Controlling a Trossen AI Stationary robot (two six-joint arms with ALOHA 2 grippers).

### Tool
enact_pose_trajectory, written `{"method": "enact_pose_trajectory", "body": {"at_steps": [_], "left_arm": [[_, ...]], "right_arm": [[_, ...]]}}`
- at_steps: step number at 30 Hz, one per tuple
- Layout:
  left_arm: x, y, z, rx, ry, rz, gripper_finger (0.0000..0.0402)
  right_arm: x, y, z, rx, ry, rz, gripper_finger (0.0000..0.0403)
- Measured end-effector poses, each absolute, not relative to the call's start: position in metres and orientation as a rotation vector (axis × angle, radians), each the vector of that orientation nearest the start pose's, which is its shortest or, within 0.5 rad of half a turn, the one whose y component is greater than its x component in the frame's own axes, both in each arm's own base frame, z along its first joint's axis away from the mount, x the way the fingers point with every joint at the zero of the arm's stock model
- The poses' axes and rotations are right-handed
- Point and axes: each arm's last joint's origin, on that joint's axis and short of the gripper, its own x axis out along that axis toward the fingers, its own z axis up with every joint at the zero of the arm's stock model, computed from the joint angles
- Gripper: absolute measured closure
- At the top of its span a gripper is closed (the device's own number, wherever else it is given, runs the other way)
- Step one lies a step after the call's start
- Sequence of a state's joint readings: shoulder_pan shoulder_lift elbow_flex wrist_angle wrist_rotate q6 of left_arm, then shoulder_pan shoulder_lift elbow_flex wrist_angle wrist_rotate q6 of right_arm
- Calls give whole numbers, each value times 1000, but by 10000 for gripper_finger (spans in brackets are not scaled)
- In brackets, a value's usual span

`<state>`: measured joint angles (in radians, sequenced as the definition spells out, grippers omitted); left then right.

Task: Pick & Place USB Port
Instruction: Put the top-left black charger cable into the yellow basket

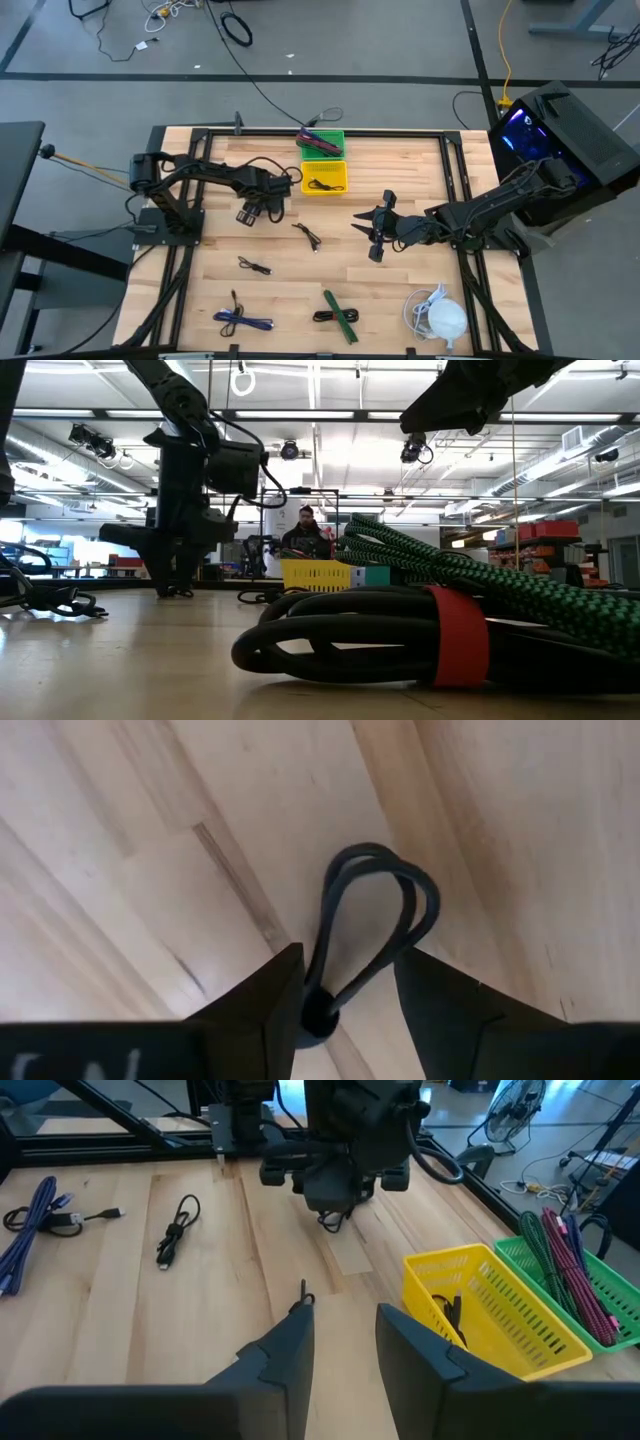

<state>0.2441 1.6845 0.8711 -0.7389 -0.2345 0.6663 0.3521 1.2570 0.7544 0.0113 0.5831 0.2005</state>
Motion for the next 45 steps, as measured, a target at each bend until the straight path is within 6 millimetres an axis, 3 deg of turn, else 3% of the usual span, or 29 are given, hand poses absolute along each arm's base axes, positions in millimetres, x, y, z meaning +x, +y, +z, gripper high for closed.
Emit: {"method": "enact_pose_trajectory", "body": {"at_steps": [3,6,8,15,21,25,31,37,45], "left_arm": [[254,71,132,512,1638,-137,267],[254,70,133,492,1644,-131,352],[256,71,134,465,1634,-103,383],[268,74,152,385,1577,-1,393],[287,76,205,322,1355,34,393],[302,82,244,312,1096,58,393],[320,94,272,351,819,45,393],[330,102,278,380,703,103,393],[359,114,256,381,843,131,393]], "right_arm": [[252,76,246,-26,414,-269,292],[252,76,246,-26,415,-268,292],[252,76,246,-26,415,-269,292],[252,76,246,-26,415,-270,292],[252,76,245,-28,418,-270,292],[252,76,246,-27,417,-269,292],[252,76,246,-28,417,-270,292],[252,76,246,-35,418,-269,292],[253,76,247,-47,408,-265,292]]}}
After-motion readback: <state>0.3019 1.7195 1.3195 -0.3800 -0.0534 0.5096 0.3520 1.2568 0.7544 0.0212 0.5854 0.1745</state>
